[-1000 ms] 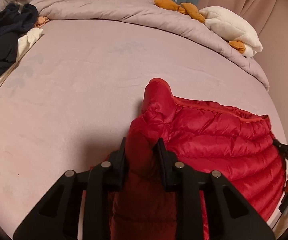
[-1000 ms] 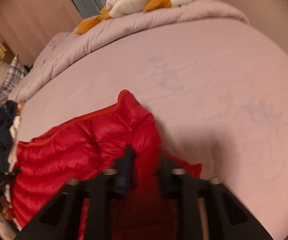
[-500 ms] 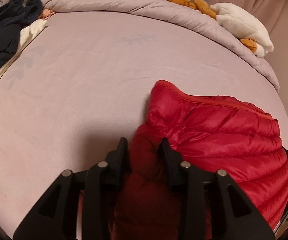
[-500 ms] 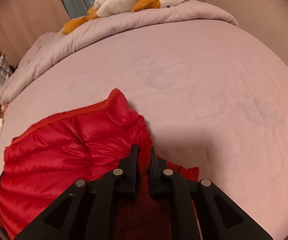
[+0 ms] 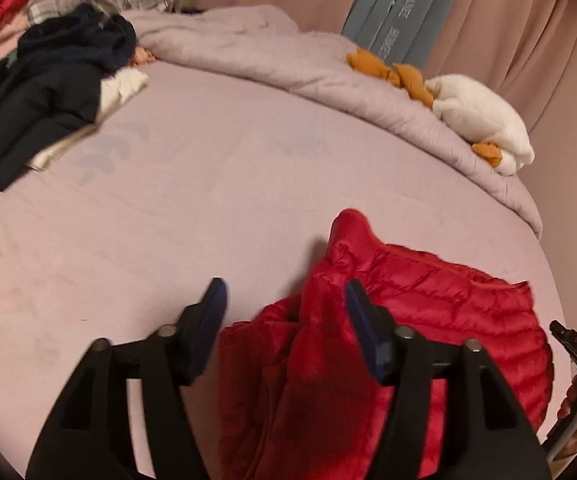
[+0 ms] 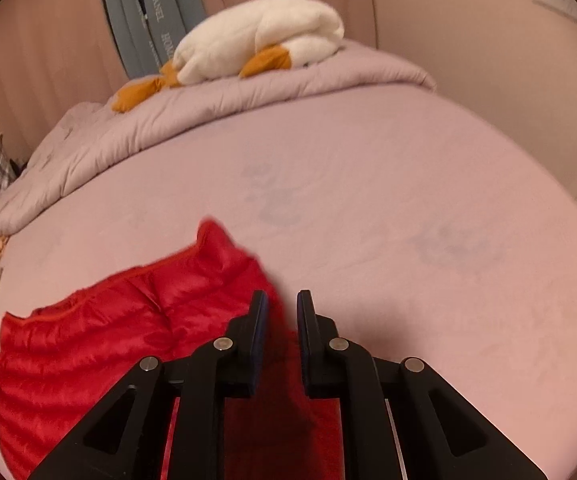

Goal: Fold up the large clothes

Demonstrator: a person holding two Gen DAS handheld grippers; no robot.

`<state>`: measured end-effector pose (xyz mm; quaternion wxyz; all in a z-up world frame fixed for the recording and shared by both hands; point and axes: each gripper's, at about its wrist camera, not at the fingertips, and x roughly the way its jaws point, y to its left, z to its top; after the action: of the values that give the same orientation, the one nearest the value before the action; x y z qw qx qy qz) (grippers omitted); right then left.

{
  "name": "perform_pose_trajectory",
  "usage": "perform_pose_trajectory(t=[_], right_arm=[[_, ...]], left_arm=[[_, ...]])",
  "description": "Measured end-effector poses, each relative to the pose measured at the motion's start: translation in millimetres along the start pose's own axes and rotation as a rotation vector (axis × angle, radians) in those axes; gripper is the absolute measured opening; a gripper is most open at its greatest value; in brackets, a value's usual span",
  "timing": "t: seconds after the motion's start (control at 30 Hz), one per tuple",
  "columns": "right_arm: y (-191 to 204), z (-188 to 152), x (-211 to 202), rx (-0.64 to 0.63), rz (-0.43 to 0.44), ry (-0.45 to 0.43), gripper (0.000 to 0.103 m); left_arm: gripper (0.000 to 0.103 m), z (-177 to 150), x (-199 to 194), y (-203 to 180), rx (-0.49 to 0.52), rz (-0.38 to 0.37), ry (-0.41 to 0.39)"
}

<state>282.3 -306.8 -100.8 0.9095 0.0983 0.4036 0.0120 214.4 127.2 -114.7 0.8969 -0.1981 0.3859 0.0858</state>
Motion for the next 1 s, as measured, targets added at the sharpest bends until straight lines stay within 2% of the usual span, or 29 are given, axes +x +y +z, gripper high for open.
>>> perform_pose_trajectory(t=[0.07,0.13,0.17,0.2,0.33,0.4,0.63,0.77,0.9,0.97,1.0], right_arm=[[0,1,-16,-0.012,-0.006,-0.025,0.018],[-3,0,-29,-0.013,0.017,-0.04,0.035],[-5,-2,-35,-0.011,0.032,-0.049,0.049],[-8,-5,-42,-0.008,0.05,-0.059,0.058],[-20,-22,-52,0.014,0.088,-0.046,0.063],[-30,-34,-52,0.035,0.136,-0.022,0.076],[-57,-74,-32,0.098,0.258,0.11,0.078],[-55,-92,-18,0.128,0.34,0.172,0.078],[-46,-102,0,0.157,0.452,0.236,0.078],[-40,-105,4,0.15,0.462,0.236,0.08],[-38,-106,5,0.145,0.468,0.236,0.079]], left_arm=[[0.077,-3,-13,0,0.013,-0.014,-0.011],[0.087,-9,-22,-1,0.034,-0.02,-0.019],[0.088,-12,-25,0,0.04,-0.021,-0.018],[0.091,-14,-25,1,0.042,-0.024,-0.015],[0.092,-39,-22,9,0.034,-0.037,0.041],[0.092,-48,-20,13,0.032,-0.047,0.064],[0.097,-85,-8,19,-0.013,-0.128,0.138],[0.102,-100,7,19,-0.093,-0.223,0.193],[0.103,-102,18,22,-0.158,-0.271,0.218],[0.094,-102,17,18,-0.163,-0.292,0.216],[0.081,-102,15,17,-0.165,-0.308,0.217]])
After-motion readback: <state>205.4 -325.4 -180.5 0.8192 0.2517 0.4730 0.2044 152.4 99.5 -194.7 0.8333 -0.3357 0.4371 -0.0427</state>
